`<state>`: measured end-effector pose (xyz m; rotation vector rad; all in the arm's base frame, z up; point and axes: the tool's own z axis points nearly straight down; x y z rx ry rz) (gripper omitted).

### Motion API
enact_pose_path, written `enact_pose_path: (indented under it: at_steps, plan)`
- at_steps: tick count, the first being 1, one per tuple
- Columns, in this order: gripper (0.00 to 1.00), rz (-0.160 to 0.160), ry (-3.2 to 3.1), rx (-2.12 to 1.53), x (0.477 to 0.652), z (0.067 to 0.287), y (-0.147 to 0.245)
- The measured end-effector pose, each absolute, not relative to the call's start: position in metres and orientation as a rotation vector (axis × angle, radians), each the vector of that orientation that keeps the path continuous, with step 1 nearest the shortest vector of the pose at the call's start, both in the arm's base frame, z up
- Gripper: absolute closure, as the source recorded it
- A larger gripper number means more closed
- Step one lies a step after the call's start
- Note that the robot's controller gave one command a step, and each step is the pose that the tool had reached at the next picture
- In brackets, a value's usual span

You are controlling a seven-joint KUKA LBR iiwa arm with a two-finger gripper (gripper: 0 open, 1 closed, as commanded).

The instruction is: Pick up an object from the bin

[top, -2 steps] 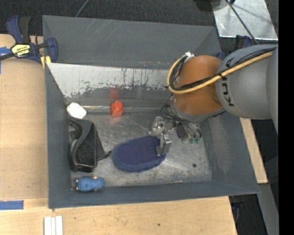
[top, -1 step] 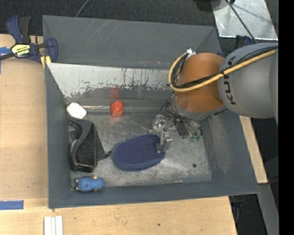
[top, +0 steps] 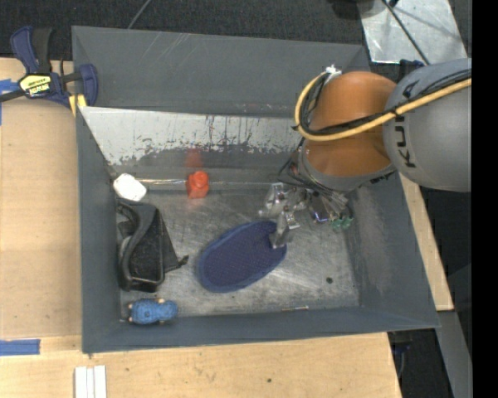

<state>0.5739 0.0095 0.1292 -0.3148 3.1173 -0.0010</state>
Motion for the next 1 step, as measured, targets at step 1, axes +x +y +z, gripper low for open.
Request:
enact_pose_path:
  at_steps: [1]
  plan:
    - [1.00, -0.001, 3.117, -0.316, 0.5761, 0.1725, 0.0097]
